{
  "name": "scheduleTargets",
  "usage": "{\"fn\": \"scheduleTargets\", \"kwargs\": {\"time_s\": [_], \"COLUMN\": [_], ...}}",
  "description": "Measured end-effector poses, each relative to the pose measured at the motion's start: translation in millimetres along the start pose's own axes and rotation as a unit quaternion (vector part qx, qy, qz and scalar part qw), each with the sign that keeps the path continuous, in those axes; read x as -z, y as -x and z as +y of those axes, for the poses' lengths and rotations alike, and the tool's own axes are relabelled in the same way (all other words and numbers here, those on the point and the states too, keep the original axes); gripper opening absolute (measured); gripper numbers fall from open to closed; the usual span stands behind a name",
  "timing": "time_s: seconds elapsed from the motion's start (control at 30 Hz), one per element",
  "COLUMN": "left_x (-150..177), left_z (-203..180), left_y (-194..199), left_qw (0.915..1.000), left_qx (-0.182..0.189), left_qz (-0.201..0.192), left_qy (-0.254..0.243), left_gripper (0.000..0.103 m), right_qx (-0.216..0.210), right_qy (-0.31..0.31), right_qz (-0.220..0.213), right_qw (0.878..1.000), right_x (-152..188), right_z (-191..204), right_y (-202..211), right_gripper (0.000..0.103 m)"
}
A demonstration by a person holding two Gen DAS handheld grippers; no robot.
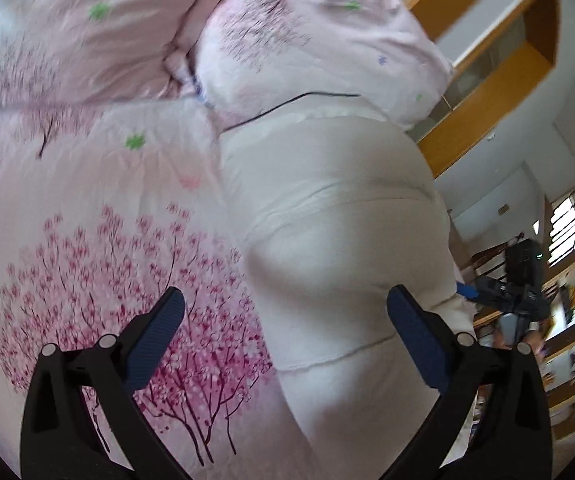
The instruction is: Fold large clothes
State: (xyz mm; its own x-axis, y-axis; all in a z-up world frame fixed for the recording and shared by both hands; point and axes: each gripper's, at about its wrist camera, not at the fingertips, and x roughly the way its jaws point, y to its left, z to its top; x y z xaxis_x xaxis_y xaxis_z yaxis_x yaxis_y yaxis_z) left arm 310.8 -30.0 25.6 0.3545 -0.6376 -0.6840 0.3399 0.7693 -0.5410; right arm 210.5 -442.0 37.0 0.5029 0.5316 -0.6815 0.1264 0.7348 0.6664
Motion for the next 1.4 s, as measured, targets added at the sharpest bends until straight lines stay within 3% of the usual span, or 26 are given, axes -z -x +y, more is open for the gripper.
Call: {"fn": "scheduleTargets", "kwargs": {"time_s": [0.1,0.27,0.4,0.57,0.87,0.93,1.0,1.2,1.4], "left_x": [2.2,0.4,-1.3,-1.3,-7.4,-7.6,-6.7,-0.3,-3.7], "left_z": [8.5,17.7,19.5,12.4,7.5,7.9,8.2,2.5,6.0], "left_y": [-8.9,-18.4,-29.4,-49.1,-70.3,-71.9,-70.6,-55.7,-49.1], "left_qw": [0.9993,0.9949,0.9892,0.9851,0.9787,0.9780,0.9785,0.9822,0.9814], "left_qx": [0.021,0.074,0.114,0.134,0.169,0.173,0.174,0.173,0.180], "left_qz": [0.023,0.040,0.057,0.077,0.078,0.075,0.067,0.045,0.031], "left_qy": [0.021,0.056,0.073,0.075,0.087,0.090,0.088,0.058,0.058], "left_gripper": [0.101,0.101,0.101,0.101,0.101,0.101,0.100,0.077,0.072], "right_qx": [-0.020,-0.055,-0.073,-0.084,-0.132,-0.142,-0.164,-0.198,-0.218], "right_qy": [-0.049,-0.075,-0.077,-0.069,-0.044,-0.044,-0.048,-0.030,-0.032], "right_qz": [0.027,0.056,0.078,0.103,0.123,0.123,0.120,0.084,0.051], "right_qw": [0.998,0.994,0.991,0.989,0.983,0.981,0.978,0.976,0.974], "right_x": [-4.6,-5.3,-10.3,-13.7,-17.0,-16.9,-16.1,-5.5,2.3], "right_z": [-21.4,-30.4,-28.6,-27.8,-24.3,-24.4,-23.2,-14.9,-4.4], "right_y": [-16.8,-34.6,-49.0,-63.1,-74.4,-74.9,-78.7,-67.0,-55.2], "right_gripper": [0.095,0.095,0.096,0.101,0.100,0.094,0.077,0.045,0.034]}}
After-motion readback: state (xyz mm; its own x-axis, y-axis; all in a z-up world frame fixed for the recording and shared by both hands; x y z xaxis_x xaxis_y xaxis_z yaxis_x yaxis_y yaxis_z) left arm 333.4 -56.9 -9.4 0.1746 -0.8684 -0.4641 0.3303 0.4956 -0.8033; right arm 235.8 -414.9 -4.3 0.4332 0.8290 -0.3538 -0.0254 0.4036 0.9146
